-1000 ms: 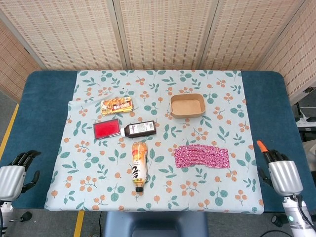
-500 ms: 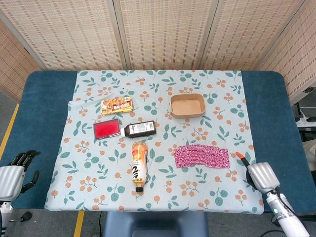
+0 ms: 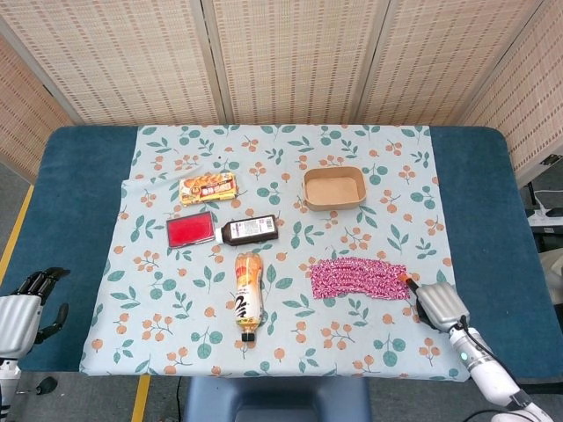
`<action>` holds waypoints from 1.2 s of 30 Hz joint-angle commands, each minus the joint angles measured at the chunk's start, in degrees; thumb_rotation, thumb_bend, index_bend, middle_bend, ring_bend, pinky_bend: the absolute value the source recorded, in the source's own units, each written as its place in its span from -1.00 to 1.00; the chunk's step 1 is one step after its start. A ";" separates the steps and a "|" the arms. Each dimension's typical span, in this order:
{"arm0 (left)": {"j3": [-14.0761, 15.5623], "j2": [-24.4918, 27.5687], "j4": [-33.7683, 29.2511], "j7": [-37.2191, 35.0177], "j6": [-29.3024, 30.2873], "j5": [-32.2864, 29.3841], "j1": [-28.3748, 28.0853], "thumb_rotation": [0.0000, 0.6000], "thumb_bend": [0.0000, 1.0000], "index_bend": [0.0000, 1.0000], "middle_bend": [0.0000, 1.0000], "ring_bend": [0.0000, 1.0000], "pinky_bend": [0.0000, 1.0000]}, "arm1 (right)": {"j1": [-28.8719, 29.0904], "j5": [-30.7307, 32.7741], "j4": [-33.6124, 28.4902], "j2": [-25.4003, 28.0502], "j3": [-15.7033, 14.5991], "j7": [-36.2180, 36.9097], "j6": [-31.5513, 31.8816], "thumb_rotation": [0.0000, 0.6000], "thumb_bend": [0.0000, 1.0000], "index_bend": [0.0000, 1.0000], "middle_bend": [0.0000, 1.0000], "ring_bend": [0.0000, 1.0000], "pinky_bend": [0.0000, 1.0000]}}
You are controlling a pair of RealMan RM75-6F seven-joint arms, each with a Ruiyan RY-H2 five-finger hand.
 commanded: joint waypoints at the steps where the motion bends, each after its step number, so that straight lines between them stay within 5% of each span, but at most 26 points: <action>1: -0.01 -0.02 0.05 -0.05 0.07 0.04 0.01 1.00 -0.08 -0.56 -0.58 -0.56 0.02 | 0.51 0.32 0.22 -0.37 0.05 -0.11 -0.44 1.00 0.96 -0.71 0.57 0.41 0.67; 15: 0.03 -0.01 0.10 -0.12 -0.07 0.03 -0.05 1.00 -0.08 -0.56 -0.58 -0.56 0.02 | 3.12 5.61 1.67 -1.18 0.38 -0.92 -4.50 1.00 0.96 -0.64 0.57 0.41 0.66; 36: 0.13 -0.06 -0.12 0.36 -0.07 0.14 -0.06 1.00 -0.08 -0.56 -0.58 -0.56 0.02 | 1.85 12.77 2.29 1.12 0.22 -4.28 -1.88 1.00 0.96 -0.47 0.57 0.41 0.66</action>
